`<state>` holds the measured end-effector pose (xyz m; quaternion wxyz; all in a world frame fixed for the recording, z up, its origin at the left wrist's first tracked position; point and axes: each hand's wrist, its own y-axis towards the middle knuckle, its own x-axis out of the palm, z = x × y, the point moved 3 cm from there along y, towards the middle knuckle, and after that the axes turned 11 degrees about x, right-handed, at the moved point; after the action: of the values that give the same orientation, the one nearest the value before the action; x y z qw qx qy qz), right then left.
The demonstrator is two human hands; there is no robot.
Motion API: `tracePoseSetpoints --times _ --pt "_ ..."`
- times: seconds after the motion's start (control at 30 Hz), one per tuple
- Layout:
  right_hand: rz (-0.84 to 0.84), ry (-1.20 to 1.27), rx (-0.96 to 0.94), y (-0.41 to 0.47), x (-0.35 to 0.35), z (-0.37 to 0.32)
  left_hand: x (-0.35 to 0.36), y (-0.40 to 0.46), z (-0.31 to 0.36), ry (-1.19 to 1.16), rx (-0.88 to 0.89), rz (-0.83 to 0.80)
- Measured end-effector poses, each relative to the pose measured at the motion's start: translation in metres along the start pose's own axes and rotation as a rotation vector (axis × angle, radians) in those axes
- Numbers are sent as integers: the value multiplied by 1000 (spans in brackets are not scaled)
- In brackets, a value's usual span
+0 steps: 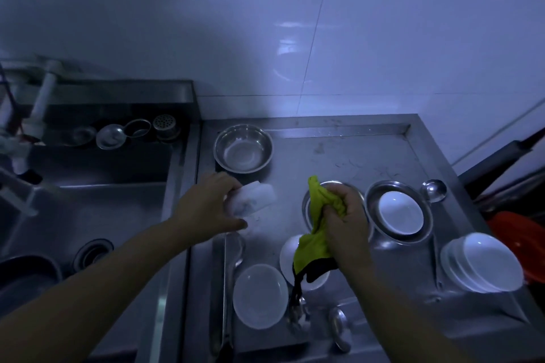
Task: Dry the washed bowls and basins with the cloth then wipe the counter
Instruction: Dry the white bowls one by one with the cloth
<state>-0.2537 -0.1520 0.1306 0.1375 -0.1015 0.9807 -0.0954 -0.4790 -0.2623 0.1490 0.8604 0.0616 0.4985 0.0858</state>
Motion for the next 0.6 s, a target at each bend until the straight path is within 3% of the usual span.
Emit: tracePoseSetpoints --times 0.1,0.37,0.47,0.6 --pt "48 -11 -133 -29 9 -15 -21 -16 6 -146 -48 109" --pt "99 -258 -719 -100 62 -72 -45 -50 33 -992 -365 379" --pt "191 -641 -931 -114 84 -80 -48 -56 43 -976 -393 464" --pt "93 -681 -875 -135 95 -87 -57 -60 50 -896 -424 552"
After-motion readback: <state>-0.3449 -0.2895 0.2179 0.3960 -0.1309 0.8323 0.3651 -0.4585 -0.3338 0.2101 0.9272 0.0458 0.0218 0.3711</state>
